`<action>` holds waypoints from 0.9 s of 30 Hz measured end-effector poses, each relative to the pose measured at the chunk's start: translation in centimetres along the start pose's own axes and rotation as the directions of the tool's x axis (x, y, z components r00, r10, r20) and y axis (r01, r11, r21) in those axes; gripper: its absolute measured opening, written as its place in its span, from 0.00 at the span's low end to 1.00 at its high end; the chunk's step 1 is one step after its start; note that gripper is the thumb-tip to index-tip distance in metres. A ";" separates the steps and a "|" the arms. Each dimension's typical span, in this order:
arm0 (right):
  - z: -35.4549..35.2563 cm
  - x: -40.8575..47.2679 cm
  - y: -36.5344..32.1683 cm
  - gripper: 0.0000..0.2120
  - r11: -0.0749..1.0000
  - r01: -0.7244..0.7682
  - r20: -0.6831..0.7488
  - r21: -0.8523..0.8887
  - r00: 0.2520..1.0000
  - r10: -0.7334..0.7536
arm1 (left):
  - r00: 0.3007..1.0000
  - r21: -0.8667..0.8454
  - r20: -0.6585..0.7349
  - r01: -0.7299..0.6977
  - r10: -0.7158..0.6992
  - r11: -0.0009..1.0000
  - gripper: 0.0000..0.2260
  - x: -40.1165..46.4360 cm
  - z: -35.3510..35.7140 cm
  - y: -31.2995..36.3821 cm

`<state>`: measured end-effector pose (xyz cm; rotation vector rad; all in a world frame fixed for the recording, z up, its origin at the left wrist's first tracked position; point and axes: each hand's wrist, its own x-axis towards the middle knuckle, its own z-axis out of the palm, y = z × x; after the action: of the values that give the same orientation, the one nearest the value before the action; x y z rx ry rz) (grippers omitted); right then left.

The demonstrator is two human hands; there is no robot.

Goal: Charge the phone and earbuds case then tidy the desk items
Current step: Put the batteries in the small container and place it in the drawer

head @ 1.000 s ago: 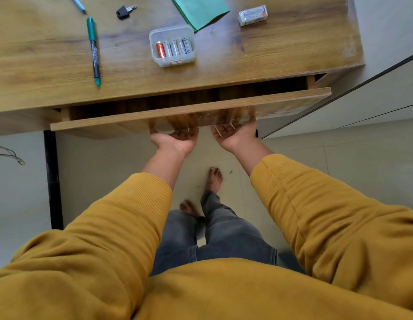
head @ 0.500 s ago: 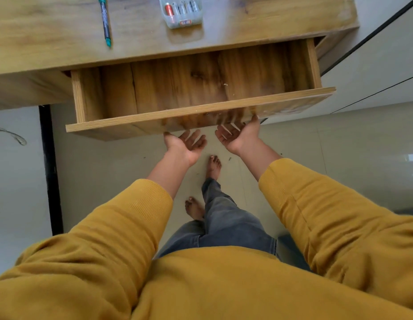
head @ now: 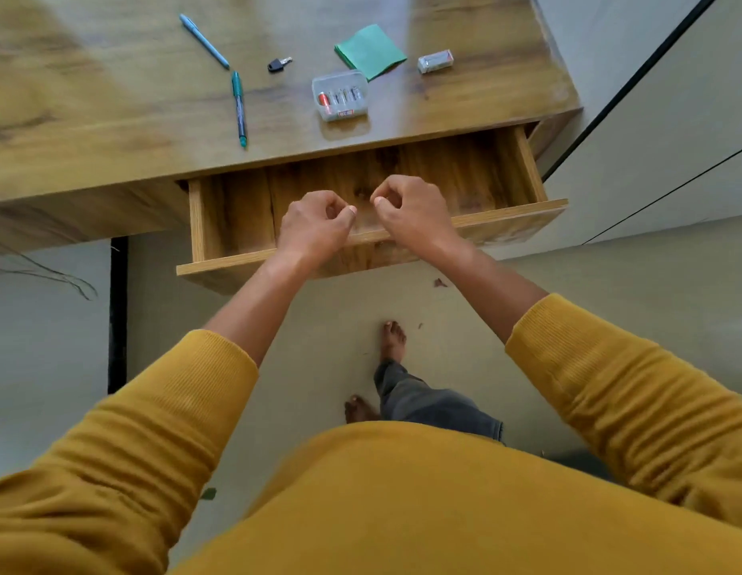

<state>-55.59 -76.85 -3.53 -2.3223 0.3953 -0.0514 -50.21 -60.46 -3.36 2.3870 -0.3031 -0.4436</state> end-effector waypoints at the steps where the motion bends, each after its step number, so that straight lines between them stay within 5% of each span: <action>1: 0.1 0.6 0.0 0.10 0.997 0.029 0.001 -0.066 1.000 -0.029 | 1.000 0.061 0.028 -0.008 0.006 0.998 0.09 0.4 0.2 0.0; 8: 2.0 2.2 2.2 0.20 0.893 0.027 0.326 -0.449 0.936 0.135 | 0.989 0.459 0.144 -0.028 -0.043 0.888 0.20 1.4 2.2 -2.1; 11: 3.0 1.6 2.9 0.28 0.814 0.083 0.336 -0.574 0.931 0.142 | 0.990 0.570 0.139 -0.091 0.013 0.816 0.29 0.5 3.1 -3.9; 27: 3.1 -1.0 3.7 0.29 0.816 0.130 0.398 -0.563 0.908 0.130 | 0.976 0.590 0.219 -0.133 0.000 0.796 0.29 -1.7 3.9 -4.6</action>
<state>-57.02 -76.87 -8.29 -2.8346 0.2000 0.6558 -52.82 -58.79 -8.74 2.9408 -0.7173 -0.6426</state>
